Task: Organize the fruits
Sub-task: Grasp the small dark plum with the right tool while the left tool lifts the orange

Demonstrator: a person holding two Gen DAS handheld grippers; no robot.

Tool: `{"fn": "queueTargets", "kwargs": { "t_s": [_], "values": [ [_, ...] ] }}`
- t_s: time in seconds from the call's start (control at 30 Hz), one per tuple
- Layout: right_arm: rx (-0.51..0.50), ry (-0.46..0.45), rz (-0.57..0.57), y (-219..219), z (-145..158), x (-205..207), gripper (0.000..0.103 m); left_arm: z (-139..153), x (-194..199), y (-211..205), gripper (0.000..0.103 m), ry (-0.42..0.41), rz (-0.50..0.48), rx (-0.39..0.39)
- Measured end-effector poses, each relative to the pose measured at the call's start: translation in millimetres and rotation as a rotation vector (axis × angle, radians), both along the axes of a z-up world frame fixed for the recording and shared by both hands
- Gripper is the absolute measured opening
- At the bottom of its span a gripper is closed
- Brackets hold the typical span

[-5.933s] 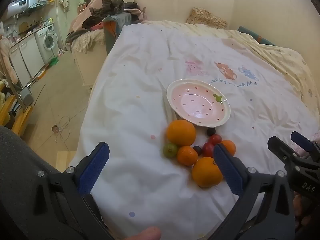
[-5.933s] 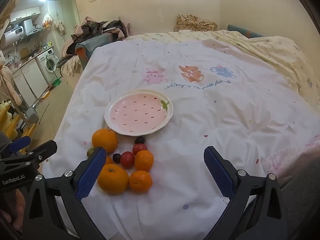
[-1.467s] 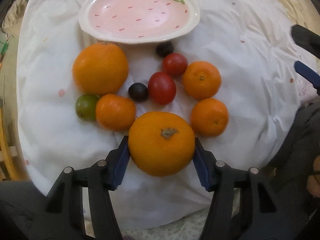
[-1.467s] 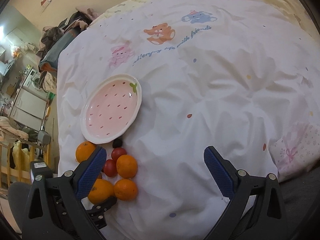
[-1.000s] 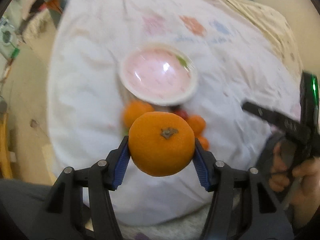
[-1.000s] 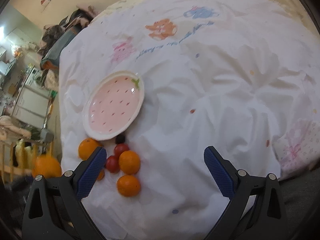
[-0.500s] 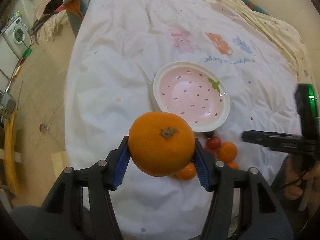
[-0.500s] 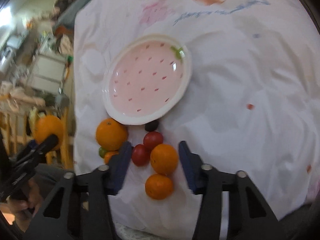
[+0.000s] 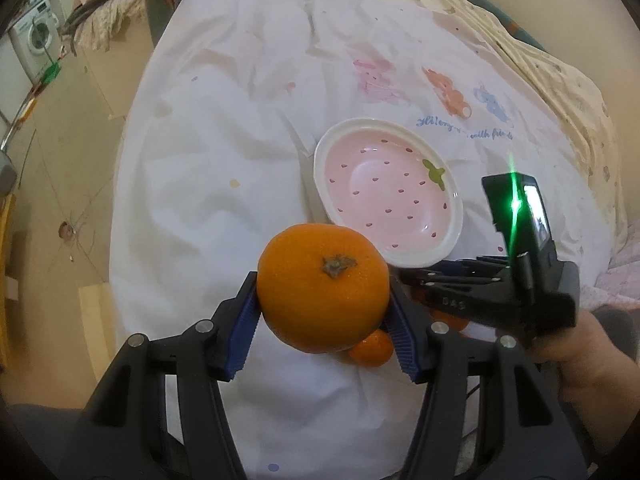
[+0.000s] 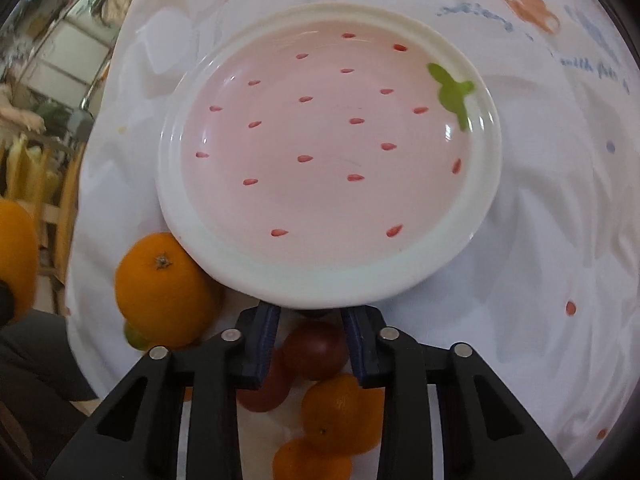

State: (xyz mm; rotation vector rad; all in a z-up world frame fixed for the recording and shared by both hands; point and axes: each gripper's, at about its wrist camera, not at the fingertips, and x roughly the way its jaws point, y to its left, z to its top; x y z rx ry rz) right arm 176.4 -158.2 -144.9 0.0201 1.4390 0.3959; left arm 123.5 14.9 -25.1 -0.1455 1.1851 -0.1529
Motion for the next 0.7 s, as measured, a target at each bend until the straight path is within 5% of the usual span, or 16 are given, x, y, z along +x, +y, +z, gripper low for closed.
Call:
{"fn": "queueTargets", "kwargs": {
  "t_s": [0.27, 0.37, 0.7],
  "values": [
    [0.097, 0.012, -0.004, -28, 20, -11, 0.023, 0, 0, -3, 0.055, -0.007, -0.006, 0.001],
    [0.137, -0.005, -0.007, -40, 32, -17, 0.009, 1, 0, -4, 0.055, -0.018, -0.002, 0.007],
    [0.152, -0.059, -0.061, -64, 49, -30, 0.014, -1, -1, -3, 0.055, -0.016, 0.031, 0.026]
  ]
}}
